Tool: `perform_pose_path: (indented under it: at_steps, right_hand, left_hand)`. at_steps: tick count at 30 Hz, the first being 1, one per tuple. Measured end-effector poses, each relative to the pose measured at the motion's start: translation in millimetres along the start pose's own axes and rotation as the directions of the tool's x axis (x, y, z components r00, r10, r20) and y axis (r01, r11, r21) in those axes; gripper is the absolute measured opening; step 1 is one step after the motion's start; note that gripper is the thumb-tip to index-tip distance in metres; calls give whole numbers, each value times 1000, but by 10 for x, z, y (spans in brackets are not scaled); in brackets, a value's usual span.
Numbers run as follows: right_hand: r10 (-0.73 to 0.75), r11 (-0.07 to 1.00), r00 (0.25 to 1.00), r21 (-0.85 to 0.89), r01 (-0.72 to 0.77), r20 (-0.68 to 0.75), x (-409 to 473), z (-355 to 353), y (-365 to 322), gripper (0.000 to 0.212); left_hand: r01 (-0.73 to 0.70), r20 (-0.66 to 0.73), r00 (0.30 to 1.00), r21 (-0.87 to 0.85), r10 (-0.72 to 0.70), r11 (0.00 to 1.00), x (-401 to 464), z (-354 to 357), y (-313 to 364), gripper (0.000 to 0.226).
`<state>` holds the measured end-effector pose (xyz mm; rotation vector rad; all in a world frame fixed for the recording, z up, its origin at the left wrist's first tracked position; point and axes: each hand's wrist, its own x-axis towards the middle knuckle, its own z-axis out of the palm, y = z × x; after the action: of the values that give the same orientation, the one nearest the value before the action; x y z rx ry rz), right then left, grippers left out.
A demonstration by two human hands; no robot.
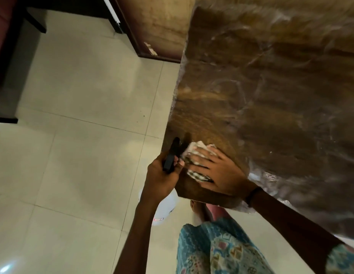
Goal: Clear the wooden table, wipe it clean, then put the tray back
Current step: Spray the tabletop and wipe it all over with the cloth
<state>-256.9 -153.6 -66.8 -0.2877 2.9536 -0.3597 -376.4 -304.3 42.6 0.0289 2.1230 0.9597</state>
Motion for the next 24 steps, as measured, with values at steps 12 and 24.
perform_pose_path:
  at_steps: [12,24]
  right_hand:
    - [112,993,994,52,-111,-16,897,-112,-184,56]
    - [406,914,910,71,-400,-88,-155,-254,873,60]
  left_hand:
    - [10,-19,1000,-22,-10,1000,81,24,168,16]
    - [0,58,998,62,-4,998,282,375,517,12]
